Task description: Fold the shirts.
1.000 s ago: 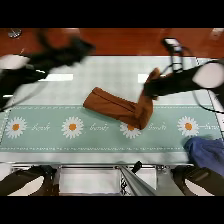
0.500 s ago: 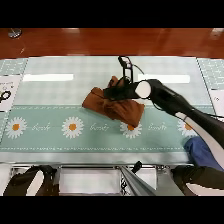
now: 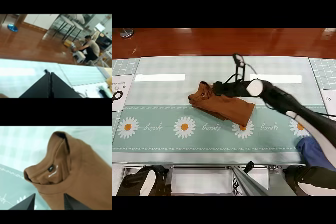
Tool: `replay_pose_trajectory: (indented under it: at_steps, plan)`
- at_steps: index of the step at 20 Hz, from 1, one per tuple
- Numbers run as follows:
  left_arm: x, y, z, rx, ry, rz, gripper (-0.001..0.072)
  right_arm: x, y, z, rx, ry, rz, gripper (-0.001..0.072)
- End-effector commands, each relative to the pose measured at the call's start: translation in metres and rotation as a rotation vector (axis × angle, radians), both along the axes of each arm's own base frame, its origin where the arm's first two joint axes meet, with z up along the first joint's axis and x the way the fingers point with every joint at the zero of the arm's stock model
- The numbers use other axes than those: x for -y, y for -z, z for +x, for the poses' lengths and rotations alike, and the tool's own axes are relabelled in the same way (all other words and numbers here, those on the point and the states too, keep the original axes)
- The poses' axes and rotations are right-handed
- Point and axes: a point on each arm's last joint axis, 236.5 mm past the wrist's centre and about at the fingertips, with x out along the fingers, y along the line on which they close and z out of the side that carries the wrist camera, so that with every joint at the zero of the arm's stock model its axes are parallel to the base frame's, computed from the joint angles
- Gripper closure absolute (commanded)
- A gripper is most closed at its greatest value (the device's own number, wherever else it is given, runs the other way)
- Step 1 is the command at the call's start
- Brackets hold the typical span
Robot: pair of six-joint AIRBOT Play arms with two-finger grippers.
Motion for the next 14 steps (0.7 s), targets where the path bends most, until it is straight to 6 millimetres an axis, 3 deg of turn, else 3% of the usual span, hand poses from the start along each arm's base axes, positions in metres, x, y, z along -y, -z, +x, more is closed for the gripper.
replay_pose_trajectory:
  at_steps: [1, 3, 4, 5, 6, 7, 8, 11, 14]
  plan:
    - [-0.010, 0.014, 0.008, -0.030, -0.041, 0.053, 0.0689, 0.076, -0.001, -0.010, -0.023, -0.063, -0.223, 0.0270]
    - [-0.016, 0.020, 0.011, -0.040, -0.067, 0.089, 0.0689, 0.175, 0.012, -0.029, -0.107, -0.077, -0.554, 0.0269]
    - [-0.020, 0.024, 0.013, -0.044, -0.082, 0.111, 0.0689, 0.234, 0.017, -0.042, -0.180, -0.059, -0.741, 0.0268]
    - [-0.023, 0.026, 0.014, -0.048, -0.093, 0.127, 0.0689, 0.278, 0.019, -0.055, -0.242, -0.043, -0.858, 0.0267]
    - [-0.025, 0.028, 0.015, -0.051, -0.102, 0.140, 0.0689, 0.305, 0.025, -0.067, -0.292, -0.040, -0.885, 0.0257]
    - [-0.026, 0.030, 0.015, -0.055, -0.106, 0.149, 0.0689, 0.312, 0.035, -0.079, -0.339, -0.022, -0.821, 0.0203]
    - [-0.027, 0.033, 0.015, -0.062, -0.106, 0.159, 0.0689, 0.303, 0.049, -0.089, -0.389, 0.013, -0.679, 0.0153]
    - [-0.023, 0.041, 0.011, -0.092, -0.082, 0.177, 0.0689, 0.234, 0.061, -0.087, -0.422, 0.085, -0.150, 0.0101]
    - [-0.020, 0.047, 0.007, -0.112, -0.062, 0.187, 0.0689, 0.214, 0.082, -0.089, -0.449, 0.173, 0.004, 0.0101]
